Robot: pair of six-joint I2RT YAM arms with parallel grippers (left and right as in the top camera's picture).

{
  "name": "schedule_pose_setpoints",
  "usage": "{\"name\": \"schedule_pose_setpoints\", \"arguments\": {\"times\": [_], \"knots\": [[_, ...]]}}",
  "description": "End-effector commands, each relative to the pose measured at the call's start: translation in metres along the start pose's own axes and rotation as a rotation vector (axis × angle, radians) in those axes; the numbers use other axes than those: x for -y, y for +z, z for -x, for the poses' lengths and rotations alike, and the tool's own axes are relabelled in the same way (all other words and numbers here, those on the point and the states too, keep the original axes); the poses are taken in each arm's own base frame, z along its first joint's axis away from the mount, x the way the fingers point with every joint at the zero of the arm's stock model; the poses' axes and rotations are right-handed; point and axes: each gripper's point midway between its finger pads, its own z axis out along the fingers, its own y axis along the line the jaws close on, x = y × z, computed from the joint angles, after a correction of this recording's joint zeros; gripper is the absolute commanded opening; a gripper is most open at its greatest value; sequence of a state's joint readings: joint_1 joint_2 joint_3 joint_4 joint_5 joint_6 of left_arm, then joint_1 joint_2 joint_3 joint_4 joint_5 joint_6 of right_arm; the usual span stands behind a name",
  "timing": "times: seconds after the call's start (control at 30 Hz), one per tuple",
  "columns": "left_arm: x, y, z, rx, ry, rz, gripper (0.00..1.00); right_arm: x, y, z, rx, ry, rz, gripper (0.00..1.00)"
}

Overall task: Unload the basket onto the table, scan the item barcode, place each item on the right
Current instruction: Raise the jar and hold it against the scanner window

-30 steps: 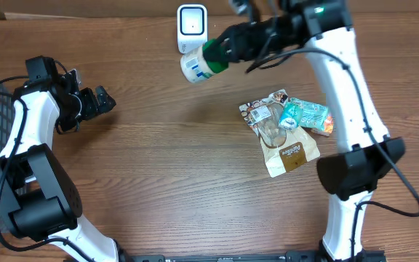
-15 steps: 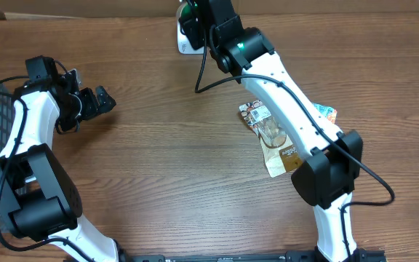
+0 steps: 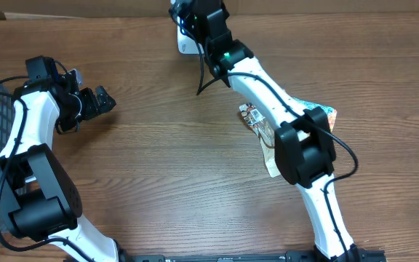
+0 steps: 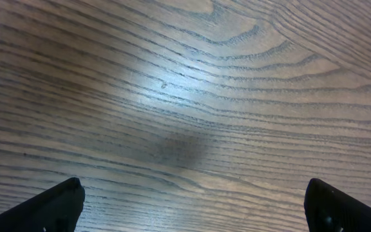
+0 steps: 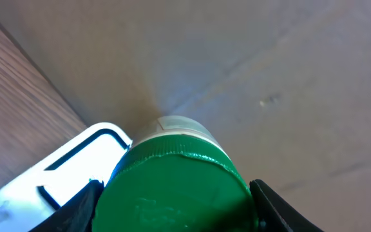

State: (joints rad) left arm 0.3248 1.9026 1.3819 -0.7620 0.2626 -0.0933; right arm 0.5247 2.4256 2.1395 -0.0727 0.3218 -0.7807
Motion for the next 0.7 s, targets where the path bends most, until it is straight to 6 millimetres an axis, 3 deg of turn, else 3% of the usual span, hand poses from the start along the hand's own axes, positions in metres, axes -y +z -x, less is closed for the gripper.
{"name": "schedule_pose_setpoints", "arguments": {"times": [0.0, 0.13, 0.67], "knots": [[0.0060, -0.0016, 0.0066, 0.013, 0.036, -0.019, 1.00, 0.0034, 0.0053, 0.0054, 0.030, -0.130, -0.050, 0.20], [0.0060, -0.0016, 0.0066, 0.013, 0.036, -0.019, 1.00, -0.0021, 0.0098, 0.0010, 0.027, -0.214, -0.051, 0.20], [0.0060, -0.0016, 0.0066, 0.013, 0.036, -0.019, 1.00, -0.0009, 0.0093, 0.0027, 0.028, -0.212, -0.061, 0.24]]}}
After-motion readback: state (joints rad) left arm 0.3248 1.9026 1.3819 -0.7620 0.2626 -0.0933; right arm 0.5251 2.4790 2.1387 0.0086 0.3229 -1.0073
